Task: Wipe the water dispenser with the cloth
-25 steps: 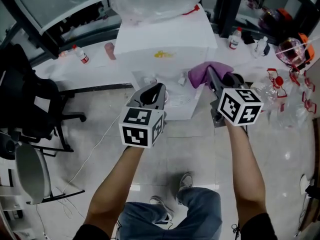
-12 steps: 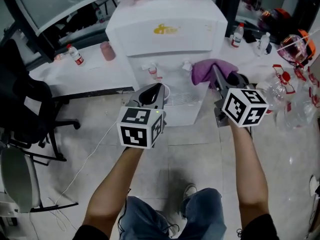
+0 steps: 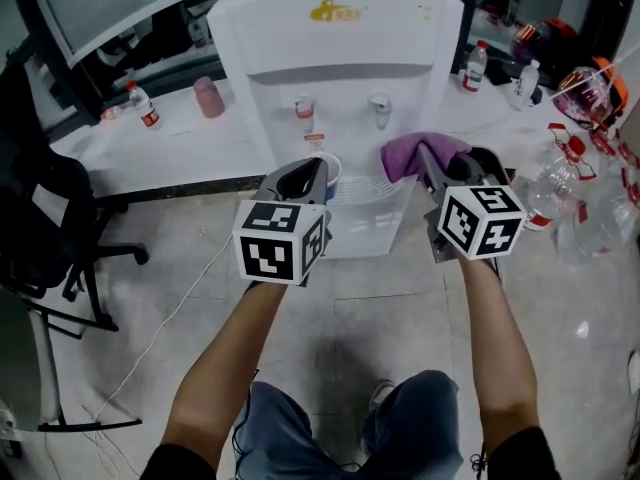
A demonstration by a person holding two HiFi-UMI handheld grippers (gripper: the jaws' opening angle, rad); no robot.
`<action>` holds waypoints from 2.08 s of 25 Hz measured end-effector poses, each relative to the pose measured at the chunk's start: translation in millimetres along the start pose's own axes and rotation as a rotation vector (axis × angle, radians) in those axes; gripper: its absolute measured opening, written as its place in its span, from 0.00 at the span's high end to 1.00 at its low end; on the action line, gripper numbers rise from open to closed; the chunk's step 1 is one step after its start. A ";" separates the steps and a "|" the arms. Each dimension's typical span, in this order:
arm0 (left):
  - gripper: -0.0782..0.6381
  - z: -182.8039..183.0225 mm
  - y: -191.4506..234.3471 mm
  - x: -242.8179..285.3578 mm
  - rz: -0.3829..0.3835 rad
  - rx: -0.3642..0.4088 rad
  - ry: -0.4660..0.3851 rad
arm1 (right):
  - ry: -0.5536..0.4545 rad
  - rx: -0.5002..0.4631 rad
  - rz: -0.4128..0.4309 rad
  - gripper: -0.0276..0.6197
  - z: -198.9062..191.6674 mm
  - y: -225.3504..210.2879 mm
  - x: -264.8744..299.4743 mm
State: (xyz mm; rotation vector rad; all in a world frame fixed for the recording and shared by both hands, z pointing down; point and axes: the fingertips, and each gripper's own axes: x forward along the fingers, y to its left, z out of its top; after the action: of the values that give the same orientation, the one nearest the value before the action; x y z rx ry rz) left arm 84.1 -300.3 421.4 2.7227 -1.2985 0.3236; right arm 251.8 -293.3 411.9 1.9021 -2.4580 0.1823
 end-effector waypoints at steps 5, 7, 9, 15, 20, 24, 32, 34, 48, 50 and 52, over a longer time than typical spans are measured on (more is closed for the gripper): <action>0.85 -12.2 8.1 -2.1 0.002 0.005 -0.005 | 0.052 0.002 -0.013 0.89 -40.1 2.2 3.2; 0.85 -16.6 11.7 -2.2 0.004 0.006 -0.004 | 0.070 0.002 -0.018 0.89 -51.9 2.6 5.3; 0.85 -20.8 14.1 -3.2 0.002 0.005 -0.005 | 0.087 -0.005 -0.021 0.89 -60.5 2.6 8.4; 0.85 -29.7 26.8 -6.7 0.014 0.004 -0.010 | 0.064 -0.029 0.003 0.89 -52.9 18.3 7.7; 0.85 -28.1 33.5 -11.5 0.023 -0.011 -0.006 | -0.002 -0.073 0.061 0.89 -15.7 51.8 -2.2; 0.85 -11.6 43.7 -22.8 0.043 -0.008 -0.028 | -0.056 -0.083 0.131 0.89 18.3 85.5 -4.2; 0.85 28.7 71.7 -58.4 0.102 -0.002 -0.075 | -0.142 -0.144 0.283 0.89 90.0 163.0 4.7; 0.85 35.4 78.8 -69.1 0.120 -0.003 -0.087 | -0.170 -0.140 0.320 0.89 108.3 182.2 10.5; 0.85 31.4 108.1 -120.5 0.181 0.025 -0.098 | -0.256 -0.029 0.358 0.90 173.4 245.1 74.6; 0.85 31.4 113.3 -123.3 0.191 0.023 -0.102 | -0.243 0.006 0.357 0.90 167.5 246.1 82.2; 0.85 29.6 115.8 -124.2 0.199 0.015 -0.106 | -0.223 0.028 0.357 0.90 153.9 247.5 88.9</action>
State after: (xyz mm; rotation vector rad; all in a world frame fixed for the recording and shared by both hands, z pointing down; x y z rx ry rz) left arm -77.6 -285.0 363.9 2.6599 -1.6062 0.2082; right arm -2.3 -334.6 248.9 1.5503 -2.9434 0.0107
